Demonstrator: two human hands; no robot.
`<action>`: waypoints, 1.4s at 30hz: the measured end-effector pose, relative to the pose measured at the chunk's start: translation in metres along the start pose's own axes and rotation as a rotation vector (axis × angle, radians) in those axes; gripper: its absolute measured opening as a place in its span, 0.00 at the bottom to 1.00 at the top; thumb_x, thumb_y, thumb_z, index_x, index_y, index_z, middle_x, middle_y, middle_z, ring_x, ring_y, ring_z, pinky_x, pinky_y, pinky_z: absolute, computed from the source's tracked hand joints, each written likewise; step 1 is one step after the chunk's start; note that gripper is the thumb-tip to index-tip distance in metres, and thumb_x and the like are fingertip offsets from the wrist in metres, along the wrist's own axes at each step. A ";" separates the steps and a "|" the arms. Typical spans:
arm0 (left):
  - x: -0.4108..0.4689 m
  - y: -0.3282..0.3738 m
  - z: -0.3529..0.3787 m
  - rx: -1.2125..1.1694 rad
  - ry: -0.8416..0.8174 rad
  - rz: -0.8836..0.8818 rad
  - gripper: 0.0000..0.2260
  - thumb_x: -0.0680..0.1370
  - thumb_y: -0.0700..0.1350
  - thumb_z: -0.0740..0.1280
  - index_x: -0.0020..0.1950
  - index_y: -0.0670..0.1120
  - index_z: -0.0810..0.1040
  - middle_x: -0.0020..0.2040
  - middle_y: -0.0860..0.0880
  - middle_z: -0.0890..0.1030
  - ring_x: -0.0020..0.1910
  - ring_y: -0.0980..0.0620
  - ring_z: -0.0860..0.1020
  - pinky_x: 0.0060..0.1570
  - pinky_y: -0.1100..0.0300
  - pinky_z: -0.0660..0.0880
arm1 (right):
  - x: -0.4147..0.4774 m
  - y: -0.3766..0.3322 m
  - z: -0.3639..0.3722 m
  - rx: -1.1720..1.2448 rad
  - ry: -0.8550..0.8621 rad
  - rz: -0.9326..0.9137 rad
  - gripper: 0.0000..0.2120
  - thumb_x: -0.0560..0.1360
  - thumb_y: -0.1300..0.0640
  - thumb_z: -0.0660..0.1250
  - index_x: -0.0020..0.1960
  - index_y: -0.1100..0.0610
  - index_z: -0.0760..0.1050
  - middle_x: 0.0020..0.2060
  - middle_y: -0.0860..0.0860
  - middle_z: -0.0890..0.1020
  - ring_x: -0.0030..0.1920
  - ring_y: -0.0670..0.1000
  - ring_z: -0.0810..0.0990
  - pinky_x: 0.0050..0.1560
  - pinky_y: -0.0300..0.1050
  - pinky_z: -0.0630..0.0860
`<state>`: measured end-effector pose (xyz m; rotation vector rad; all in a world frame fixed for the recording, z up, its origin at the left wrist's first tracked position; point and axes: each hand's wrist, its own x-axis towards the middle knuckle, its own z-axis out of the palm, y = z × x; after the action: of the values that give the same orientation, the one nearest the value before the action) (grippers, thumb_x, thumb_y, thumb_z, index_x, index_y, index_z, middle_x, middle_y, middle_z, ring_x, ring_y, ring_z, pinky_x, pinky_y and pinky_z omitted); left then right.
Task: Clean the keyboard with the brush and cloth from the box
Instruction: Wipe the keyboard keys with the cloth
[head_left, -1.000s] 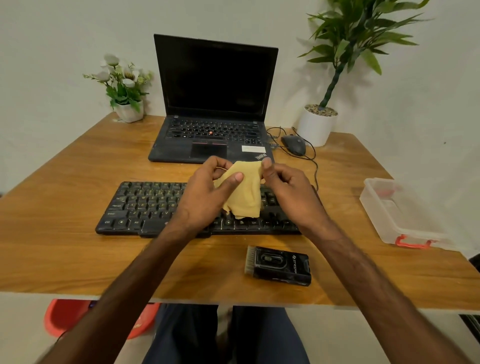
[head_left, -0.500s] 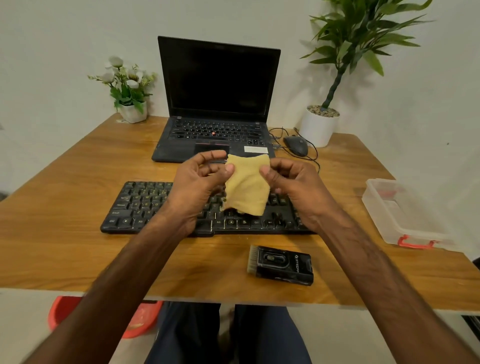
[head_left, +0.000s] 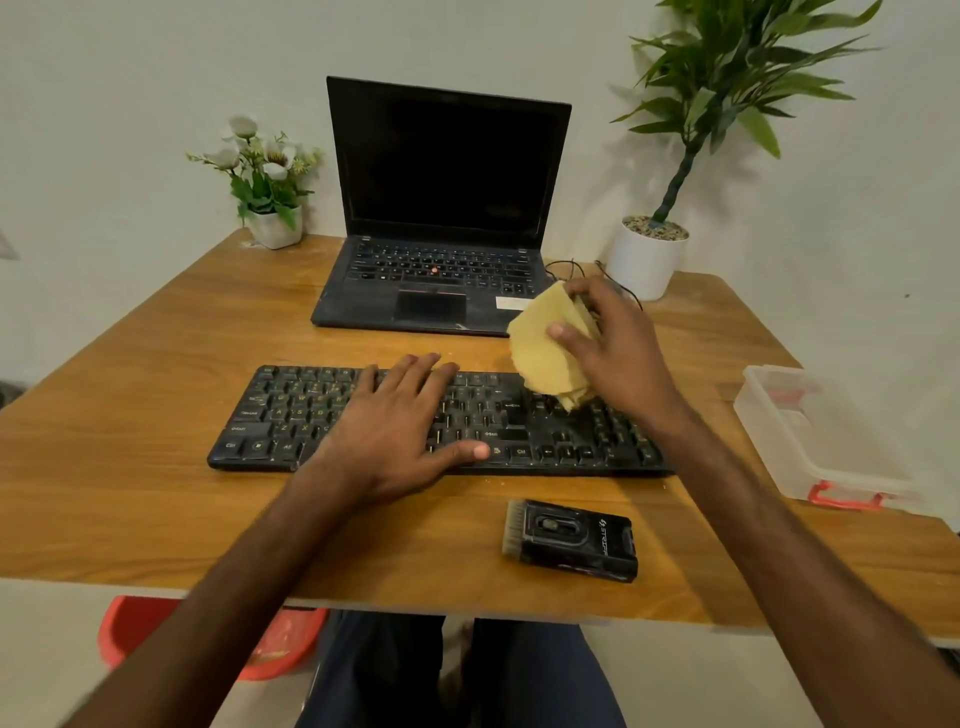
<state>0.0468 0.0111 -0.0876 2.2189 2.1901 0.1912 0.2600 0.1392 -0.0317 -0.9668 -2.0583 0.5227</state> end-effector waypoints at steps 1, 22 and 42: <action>0.002 0.000 0.004 0.038 -0.032 -0.001 0.51 0.67 0.80 0.38 0.81 0.49 0.42 0.82 0.46 0.47 0.80 0.46 0.47 0.77 0.38 0.45 | 0.001 0.002 0.003 -0.159 0.020 -0.136 0.16 0.76 0.58 0.70 0.64 0.55 0.73 0.58 0.50 0.78 0.56 0.47 0.75 0.52 0.43 0.76; 0.019 0.001 0.007 0.170 -0.017 0.004 0.60 0.61 0.85 0.42 0.79 0.48 0.32 0.80 0.42 0.57 0.79 0.44 0.56 0.74 0.31 0.41 | -0.037 0.008 0.001 -0.307 -0.636 -0.448 0.15 0.74 0.63 0.71 0.59 0.53 0.82 0.53 0.47 0.79 0.55 0.47 0.77 0.55 0.46 0.76; 0.019 0.000 0.006 0.208 -0.029 0.021 0.58 0.62 0.85 0.40 0.80 0.47 0.34 0.80 0.42 0.56 0.79 0.43 0.56 0.73 0.31 0.37 | -0.030 0.019 -0.013 -0.817 -0.368 -0.702 0.24 0.64 0.65 0.77 0.58 0.52 0.82 0.51 0.55 0.80 0.49 0.56 0.78 0.40 0.49 0.74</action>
<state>0.0473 0.0309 -0.0924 2.3308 2.2663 -0.0725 0.2908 0.1281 -0.0499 -0.4927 -2.8139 -0.6011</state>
